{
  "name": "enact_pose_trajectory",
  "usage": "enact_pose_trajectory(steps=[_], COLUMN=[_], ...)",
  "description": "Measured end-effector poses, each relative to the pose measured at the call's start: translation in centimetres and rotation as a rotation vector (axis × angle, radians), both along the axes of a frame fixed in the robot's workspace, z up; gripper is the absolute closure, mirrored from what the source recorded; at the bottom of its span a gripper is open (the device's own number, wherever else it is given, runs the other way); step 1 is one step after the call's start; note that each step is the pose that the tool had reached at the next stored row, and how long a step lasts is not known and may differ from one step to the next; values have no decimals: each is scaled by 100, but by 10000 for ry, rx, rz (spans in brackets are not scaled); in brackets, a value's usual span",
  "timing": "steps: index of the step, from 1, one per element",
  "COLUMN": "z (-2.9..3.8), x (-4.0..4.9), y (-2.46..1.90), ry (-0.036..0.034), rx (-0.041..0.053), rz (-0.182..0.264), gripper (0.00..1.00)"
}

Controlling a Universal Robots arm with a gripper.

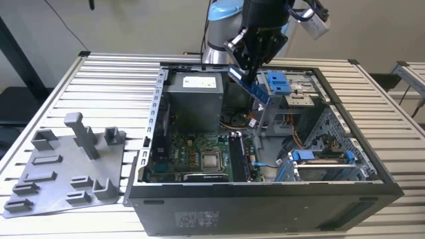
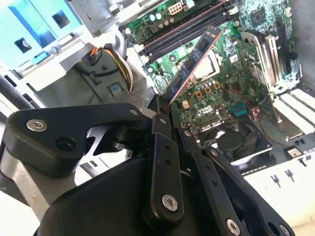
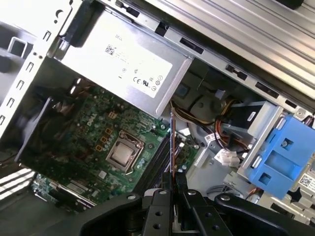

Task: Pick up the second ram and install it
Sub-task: 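Insert the second ram into the second slot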

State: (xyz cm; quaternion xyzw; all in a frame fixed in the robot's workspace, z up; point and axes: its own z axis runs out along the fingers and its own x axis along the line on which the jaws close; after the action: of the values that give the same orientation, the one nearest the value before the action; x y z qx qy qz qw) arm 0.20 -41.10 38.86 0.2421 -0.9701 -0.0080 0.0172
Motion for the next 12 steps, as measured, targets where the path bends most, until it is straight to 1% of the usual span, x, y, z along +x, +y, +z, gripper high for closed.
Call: enact_pose_trajectory(steps=[8,12], z=[-5,-10], x=[2,2], y=[0,0], ry=[0,1], rx=[0,-1], rz=[-986,-1599], gripper=[86,86])
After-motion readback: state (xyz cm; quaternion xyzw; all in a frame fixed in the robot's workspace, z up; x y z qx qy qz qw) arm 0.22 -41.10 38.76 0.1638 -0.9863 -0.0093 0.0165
